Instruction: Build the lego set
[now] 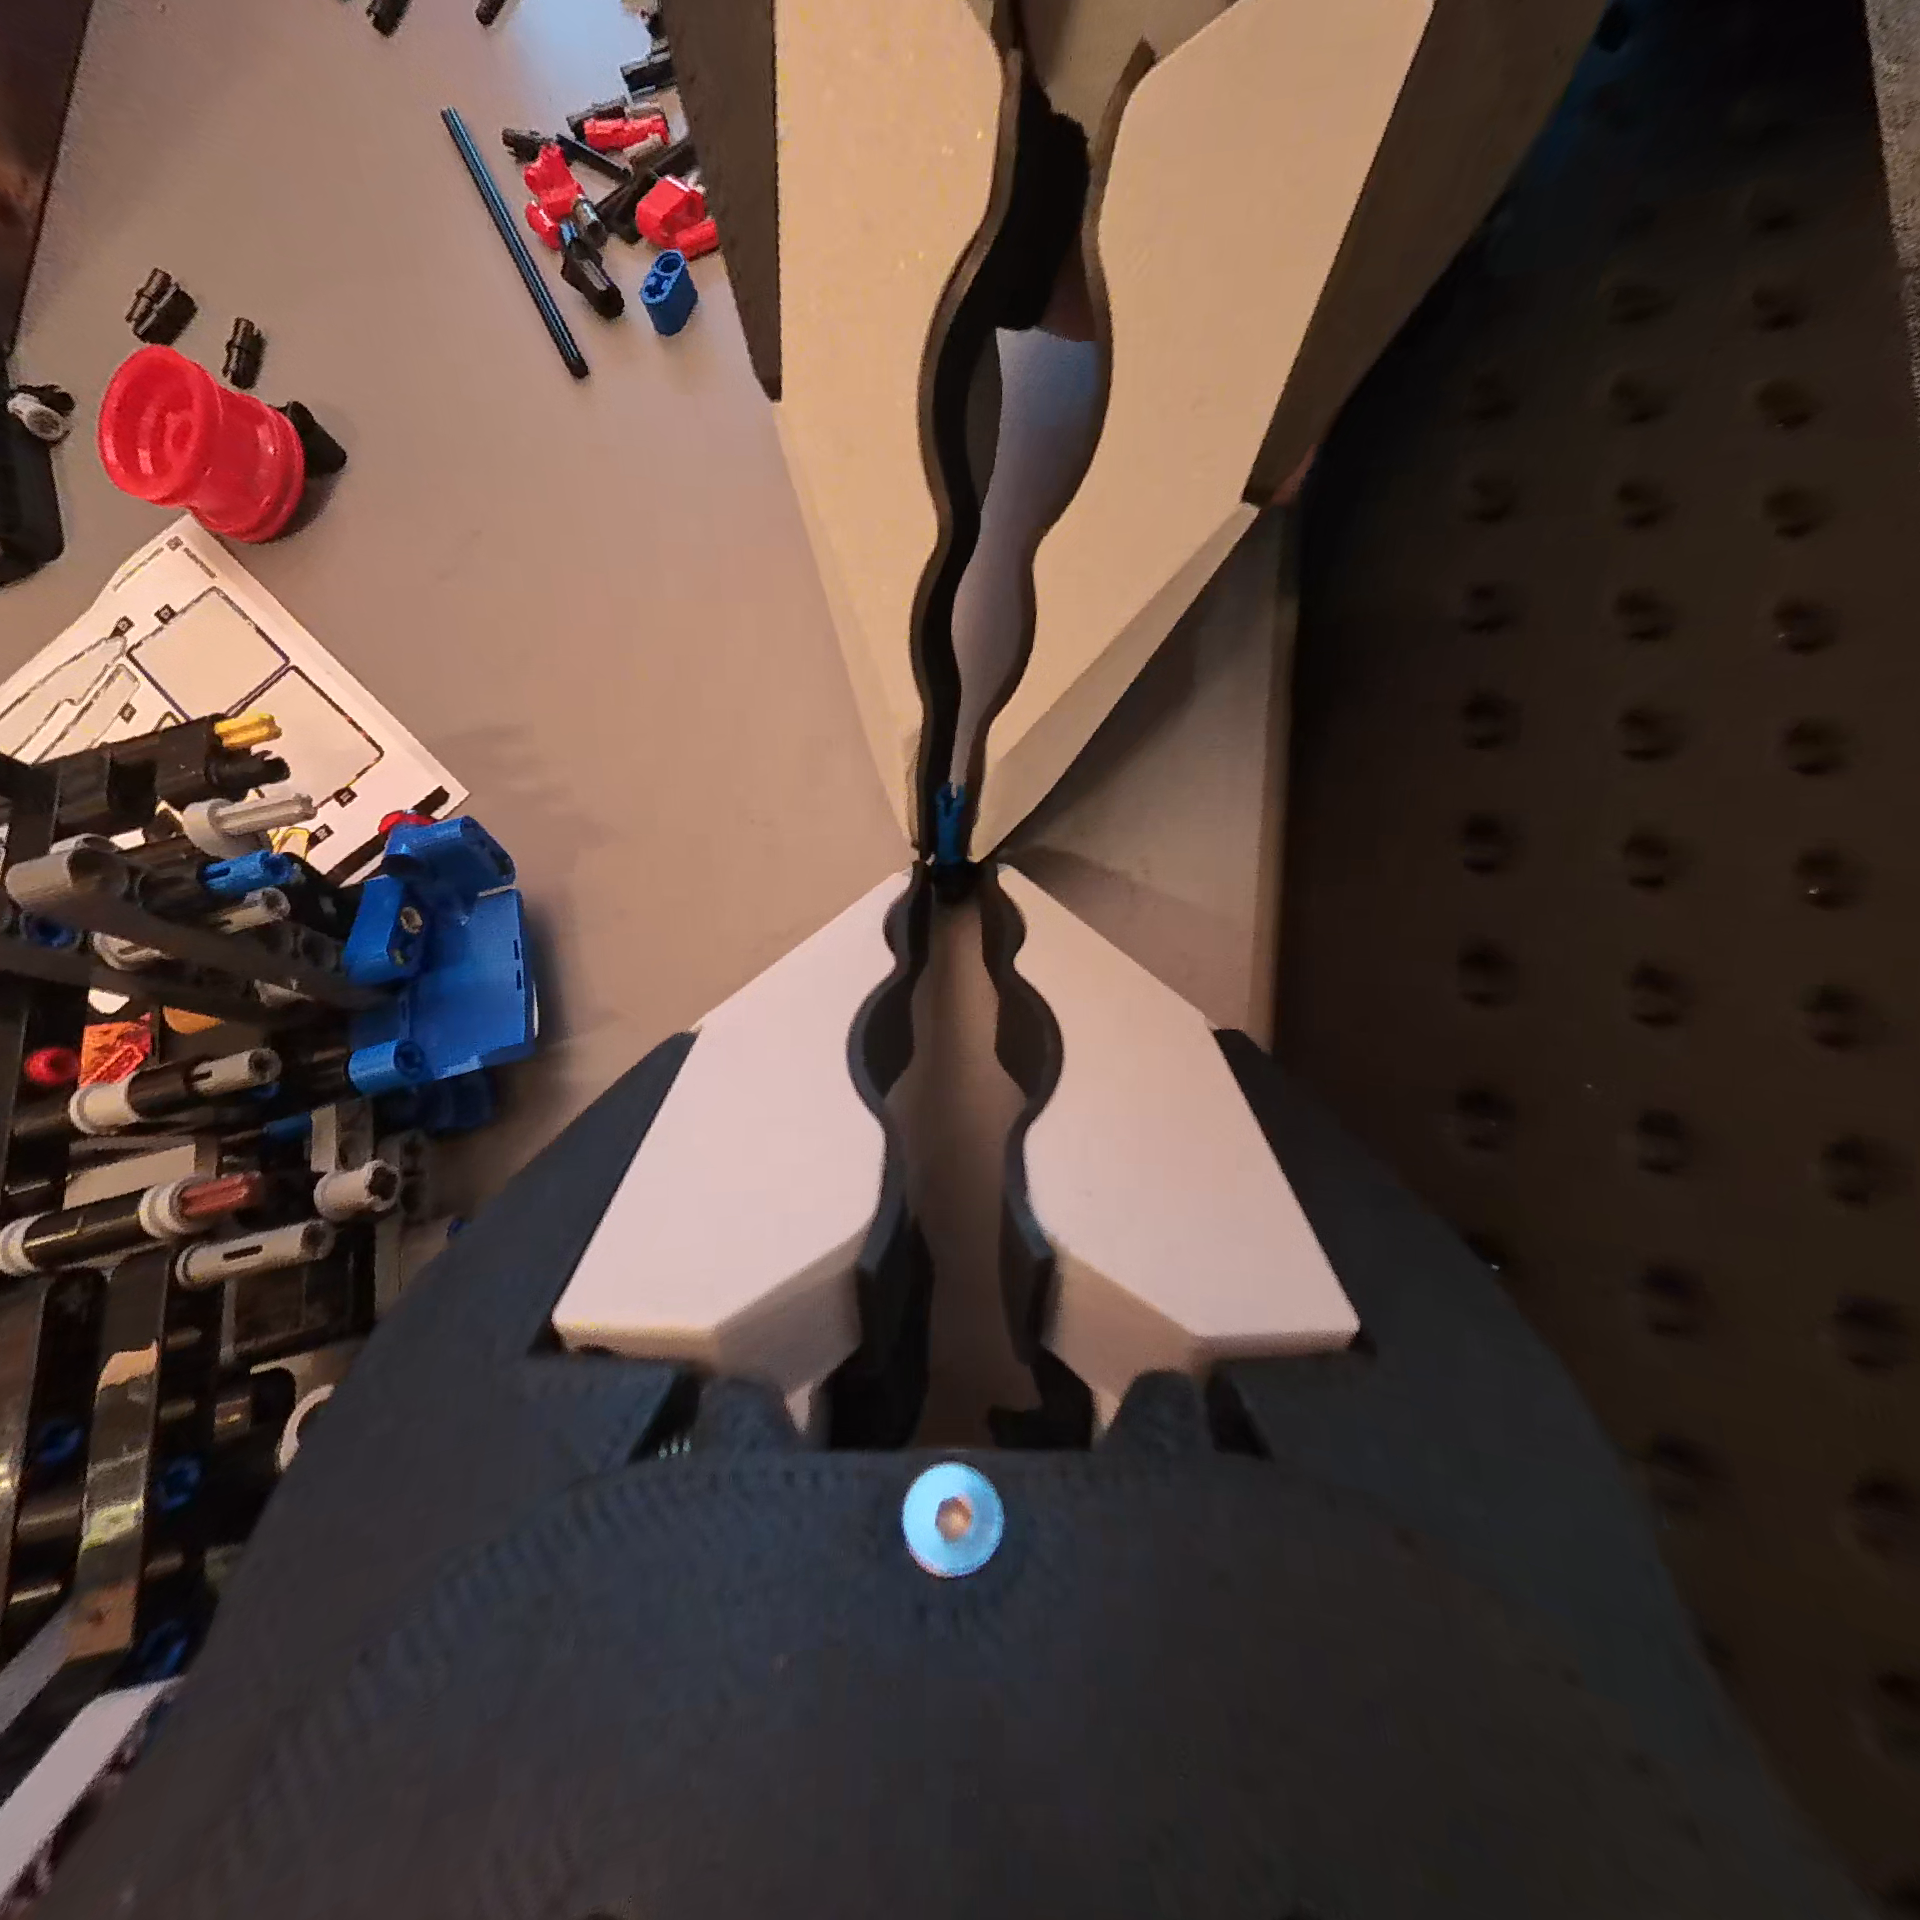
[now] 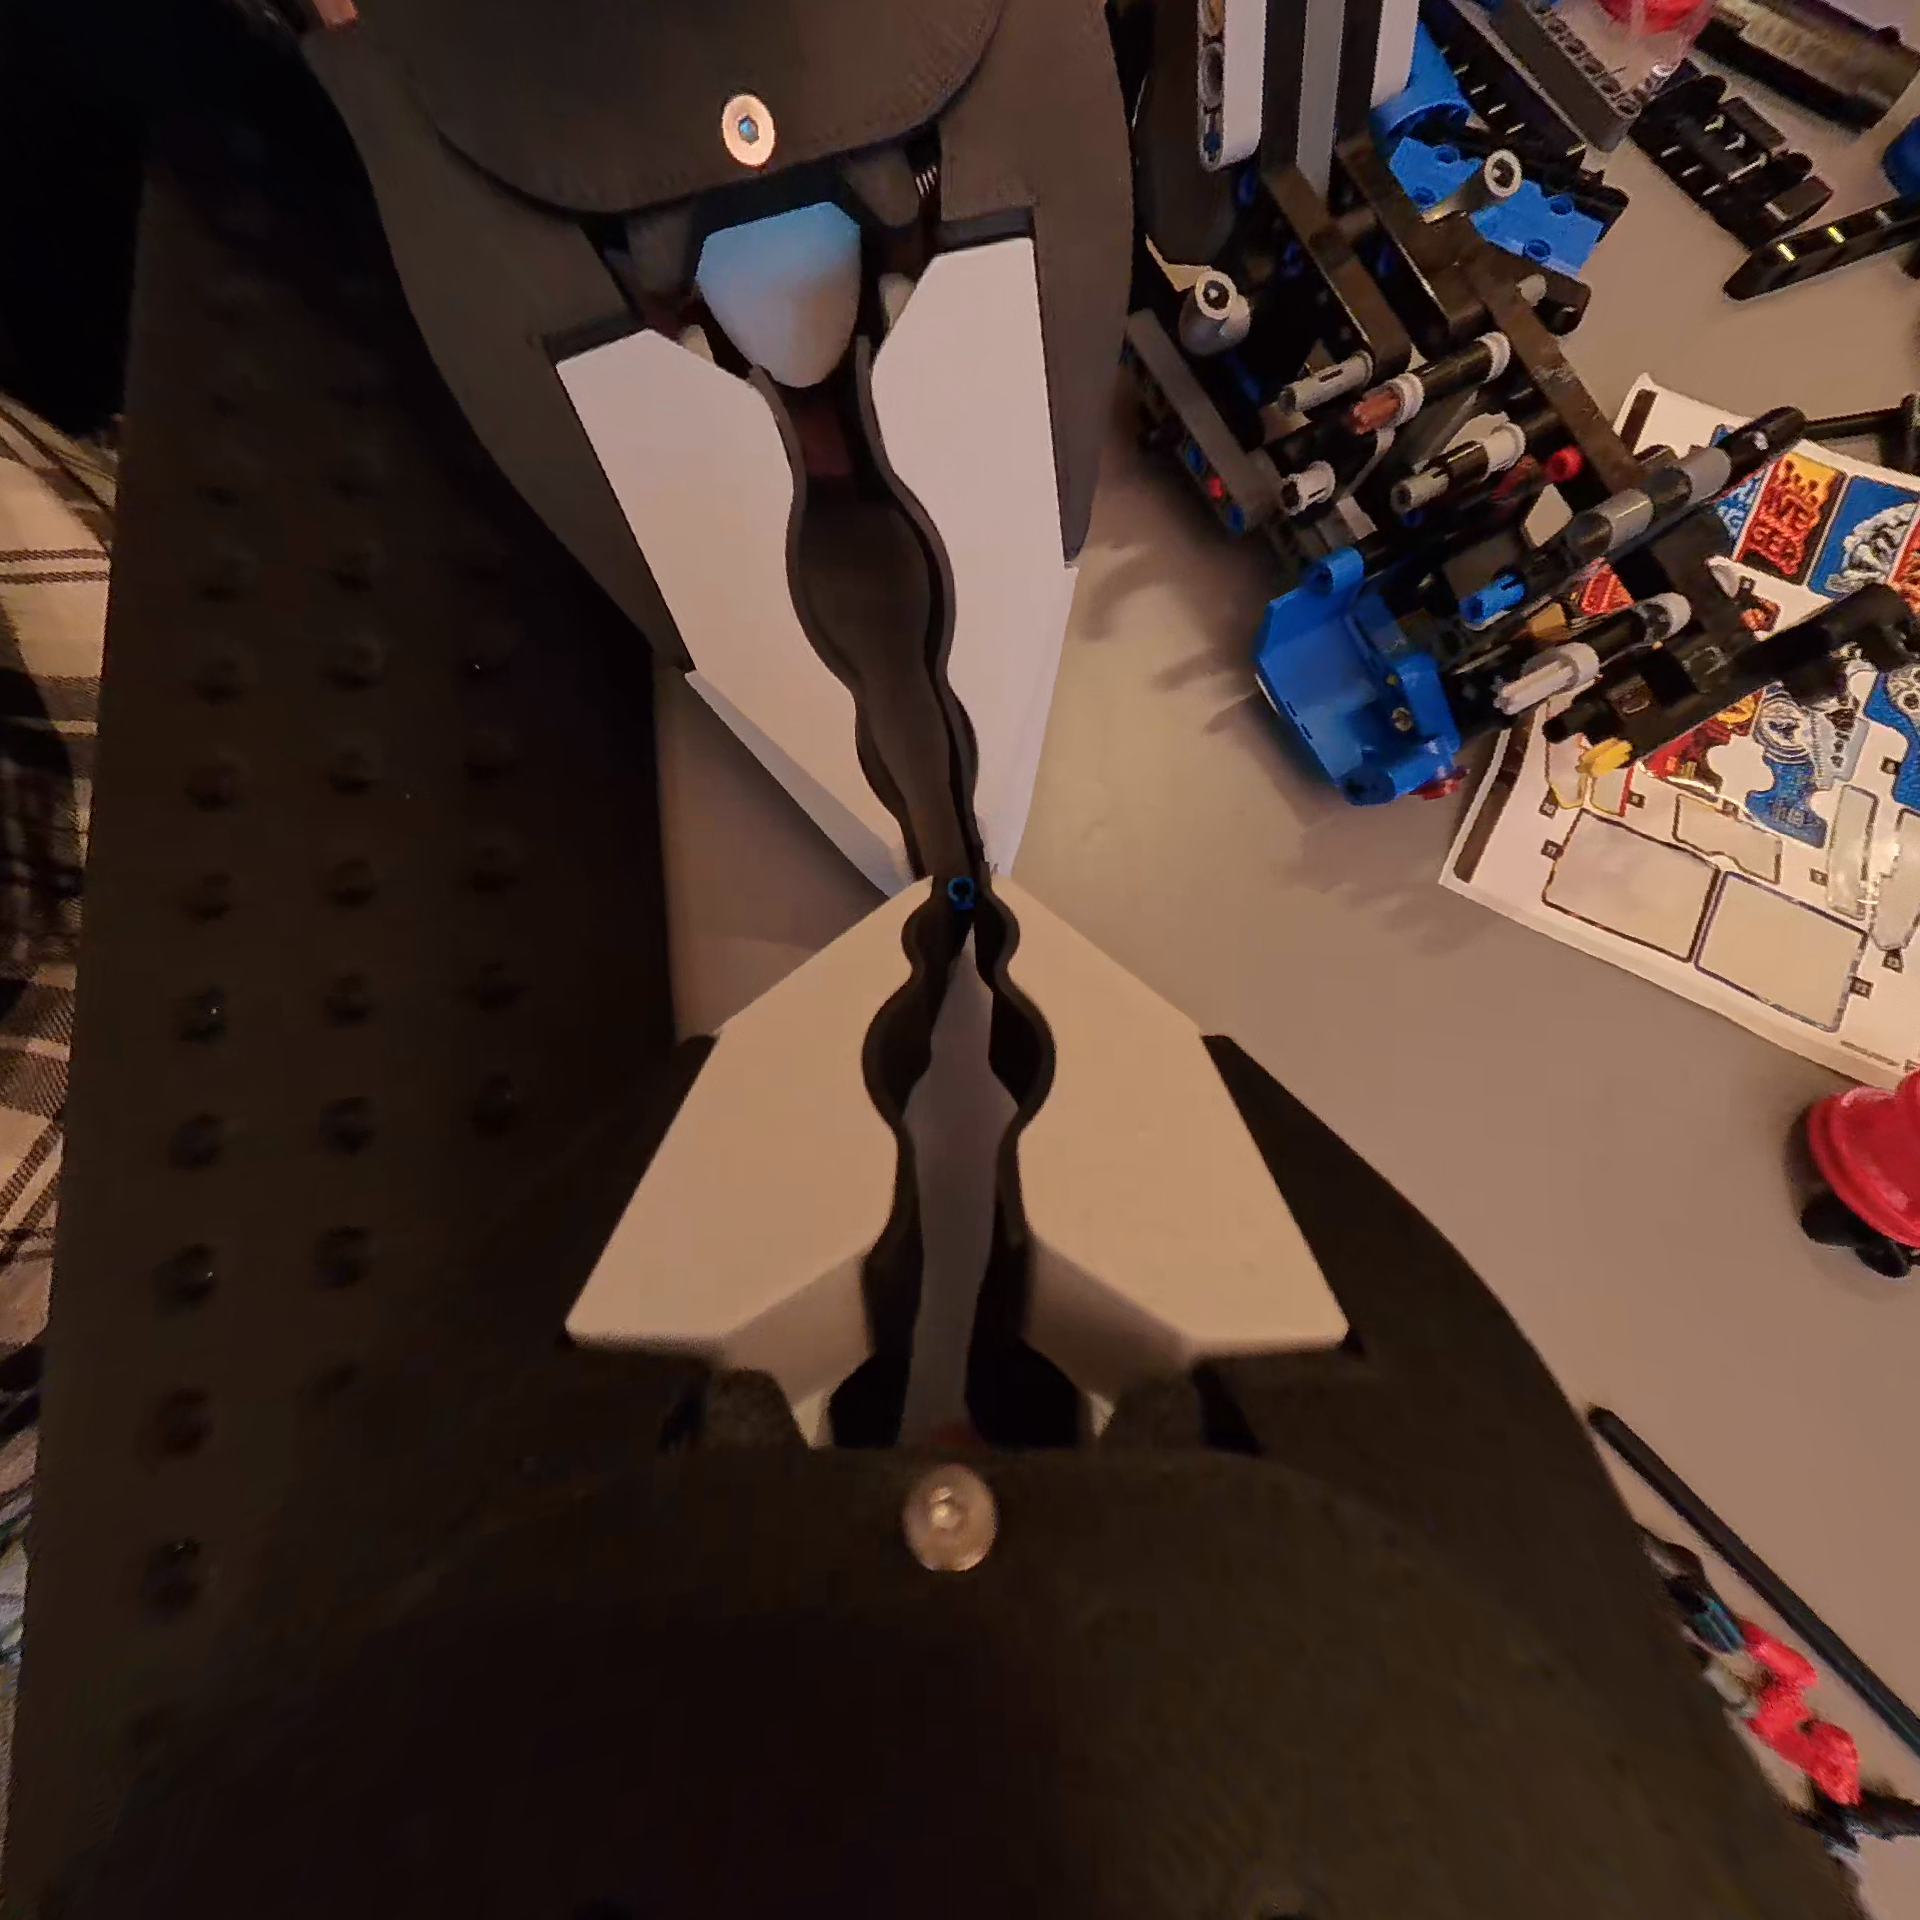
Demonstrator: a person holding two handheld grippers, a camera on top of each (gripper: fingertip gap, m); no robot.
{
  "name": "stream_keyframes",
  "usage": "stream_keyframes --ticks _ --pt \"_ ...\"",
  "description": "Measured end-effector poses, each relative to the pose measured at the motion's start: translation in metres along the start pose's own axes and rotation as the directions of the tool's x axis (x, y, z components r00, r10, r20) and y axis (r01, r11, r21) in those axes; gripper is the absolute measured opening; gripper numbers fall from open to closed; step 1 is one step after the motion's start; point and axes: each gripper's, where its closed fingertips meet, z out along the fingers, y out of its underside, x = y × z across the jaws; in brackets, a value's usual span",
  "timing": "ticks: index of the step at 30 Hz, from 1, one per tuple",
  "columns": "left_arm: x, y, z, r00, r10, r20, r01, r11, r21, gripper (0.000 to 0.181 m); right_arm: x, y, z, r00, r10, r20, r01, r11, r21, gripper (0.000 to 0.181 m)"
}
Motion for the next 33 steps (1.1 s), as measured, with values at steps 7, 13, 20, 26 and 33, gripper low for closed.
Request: stream_keyframes --ticks 7,13,20,26,33 --pt "0.0006 0.0000 -0.0009 1.000 0.021 -0.003 -0.021 1.000 0.003 0.007 -0.0008 0.0014 -0.0010 0.998 -0.068 -0.004 0.068 0.995 -0.074 0.001" --pt "0.0011 -0.0002 -0.0009 0.999 0.035 -0.003 -0.035 0.999 0.005 0.007 -0.0017 0.0027 -0.0020 0.991 -0.133 -0.016 0.130 0.984 -0.121 0.001" --pt "0.0022 -0.0007 -0.0005 0.999 0.043 -0.006 -0.043 0.999 0.007 0.007 -0.0025 0.0032 -0.0032 0.992 -0.127 -0.018 0.125 0.988 -0.095 0.001" --pt "0.0031 -0.0019 0.0008 0.999 0.053 -0.007 -0.053 0.999 0.008 0.007 -0.0032 0.0043 -0.0041 0.991 -0.134 -0.023 0.130 0.984 -0.120 0.001" --pt "0.0032 -0.0026 0.0019 0.998 0.057 -0.004 -0.057 0.998 0.008 0.006 -0.0039 0.0053 -0.0041 0.974 -0.227 -0.022 0.218 0.956 -0.197 0.002"
